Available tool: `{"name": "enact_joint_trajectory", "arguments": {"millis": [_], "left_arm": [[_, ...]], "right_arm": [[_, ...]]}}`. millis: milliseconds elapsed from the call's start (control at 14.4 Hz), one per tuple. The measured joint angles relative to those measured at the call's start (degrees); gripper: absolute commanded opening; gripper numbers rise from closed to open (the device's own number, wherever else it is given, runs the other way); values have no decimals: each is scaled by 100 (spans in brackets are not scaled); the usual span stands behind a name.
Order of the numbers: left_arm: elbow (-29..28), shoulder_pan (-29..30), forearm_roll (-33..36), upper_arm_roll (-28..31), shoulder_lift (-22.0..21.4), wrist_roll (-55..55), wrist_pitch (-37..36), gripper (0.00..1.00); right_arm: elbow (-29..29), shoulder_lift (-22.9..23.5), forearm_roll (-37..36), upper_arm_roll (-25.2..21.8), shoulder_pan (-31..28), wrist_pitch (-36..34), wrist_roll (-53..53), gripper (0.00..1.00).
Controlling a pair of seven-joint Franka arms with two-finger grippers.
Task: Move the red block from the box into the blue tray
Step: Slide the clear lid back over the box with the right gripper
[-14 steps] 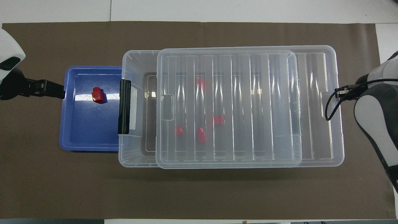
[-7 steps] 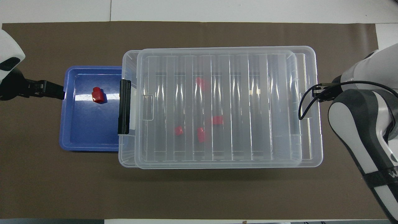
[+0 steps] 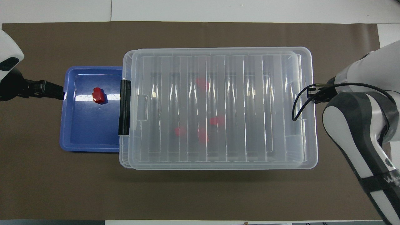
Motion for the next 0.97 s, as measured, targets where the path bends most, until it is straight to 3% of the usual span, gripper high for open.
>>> {"name": "enact_joint_trajectory", "arguments": {"millis": [972], "left_arm": [[0,0,0,0,0,0,0,100]], "right_arm": [[-3,0,0,128,0,0,205,0]]}}
